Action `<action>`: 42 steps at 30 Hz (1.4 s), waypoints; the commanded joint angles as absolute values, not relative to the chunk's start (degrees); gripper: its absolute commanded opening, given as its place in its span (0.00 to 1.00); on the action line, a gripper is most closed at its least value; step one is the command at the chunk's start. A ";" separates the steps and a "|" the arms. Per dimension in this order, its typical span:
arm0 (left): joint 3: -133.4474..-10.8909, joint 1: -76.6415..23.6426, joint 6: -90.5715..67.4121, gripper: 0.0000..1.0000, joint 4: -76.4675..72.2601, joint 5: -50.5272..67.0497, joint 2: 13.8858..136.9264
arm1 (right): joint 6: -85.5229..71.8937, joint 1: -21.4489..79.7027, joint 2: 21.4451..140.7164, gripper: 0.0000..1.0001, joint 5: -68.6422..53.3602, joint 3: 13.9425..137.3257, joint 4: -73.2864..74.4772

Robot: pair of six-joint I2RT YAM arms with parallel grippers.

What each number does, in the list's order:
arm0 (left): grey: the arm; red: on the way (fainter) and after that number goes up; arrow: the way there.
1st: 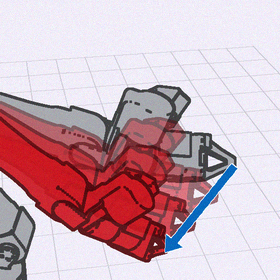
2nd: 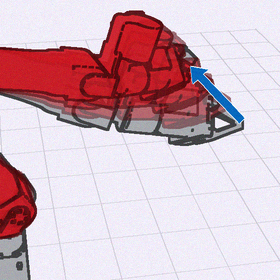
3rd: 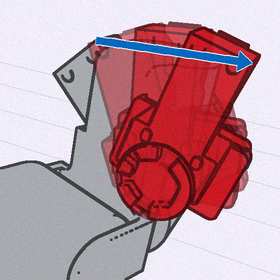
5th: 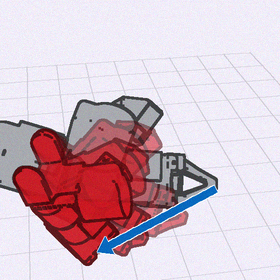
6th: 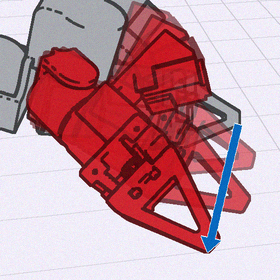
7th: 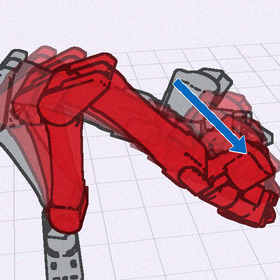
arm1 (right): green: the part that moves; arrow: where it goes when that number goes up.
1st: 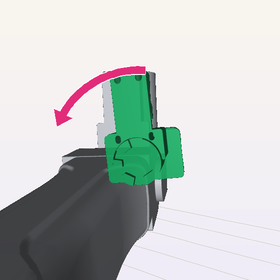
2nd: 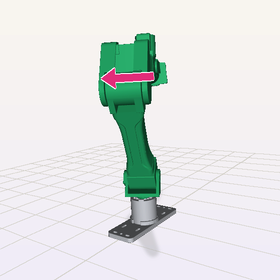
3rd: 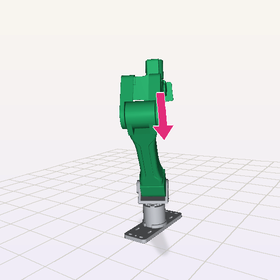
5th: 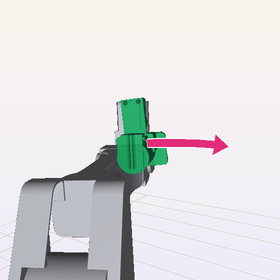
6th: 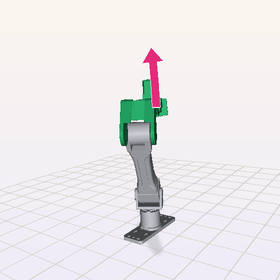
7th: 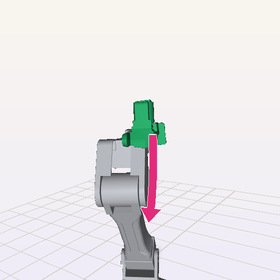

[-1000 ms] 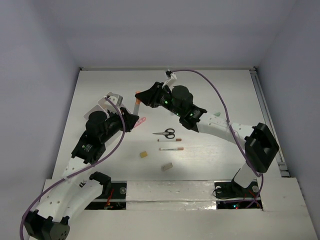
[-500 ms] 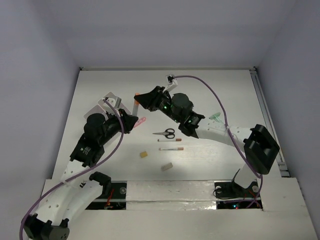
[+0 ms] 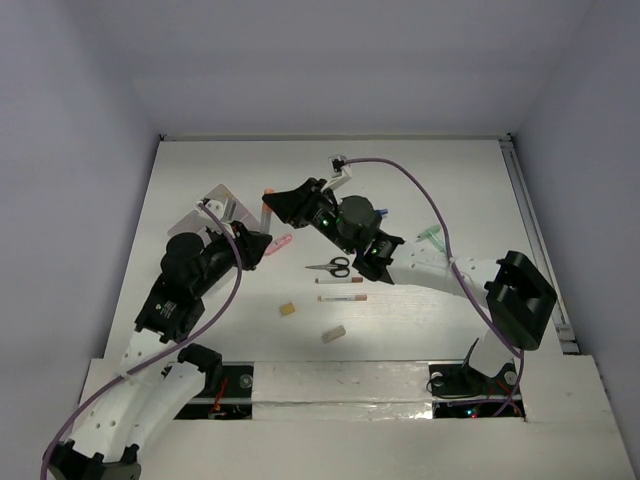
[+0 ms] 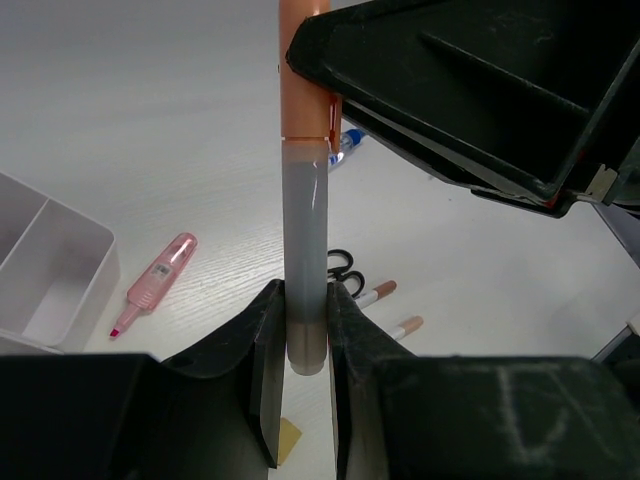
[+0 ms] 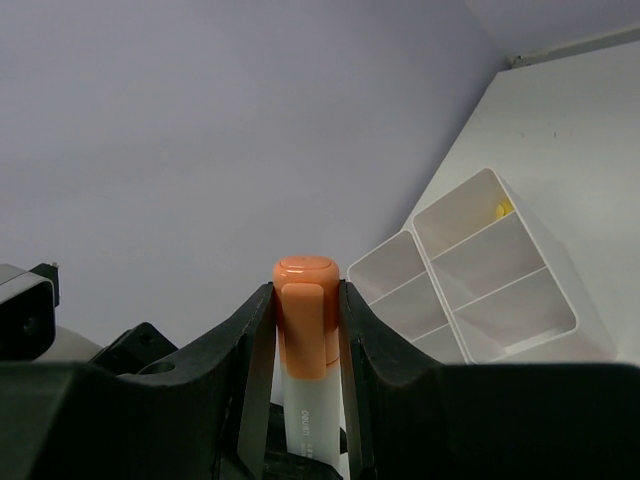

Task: Sort the stationery into containers
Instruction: Close the pen cap on the pen.

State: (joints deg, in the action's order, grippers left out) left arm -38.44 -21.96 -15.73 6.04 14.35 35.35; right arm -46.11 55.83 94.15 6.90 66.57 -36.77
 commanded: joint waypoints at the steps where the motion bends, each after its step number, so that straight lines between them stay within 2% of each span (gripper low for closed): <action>1: -38.76 -20.65 -16.09 0.00 -1.14 12.22 34.63 | -44.83 59.68 95.27 0.18 3.69 66.09 -35.43; 6: -38.85 -20.65 -16.00 0.00 -0.97 11.87 34.89 | -42.46 59.68 93.78 0.16 6.24 65.56 -31.30; 10: -38.85 -20.65 -16.17 0.00 -0.97 11.60 34.72 | -41.49 60.73 94.04 0.09 6.68 66.09 -27.95; 12: -38.85 -20.13 -16.26 0.00 -1.14 11.69 34.80 | -41.57 61.43 94.66 0.00 6.50 65.83 -27.33; 29: -39.02 -17.31 -17.40 0.00 -2.99 11.52 32.43 | -44.12 68.11 98.88 0.00 6.06 57.05 -30.59; 42: -39.37 -16.26 -17.05 0.00 -2.90 9.84 30.76 | -45.00 72.51 100.11 0.00 6.68 55.28 -29.18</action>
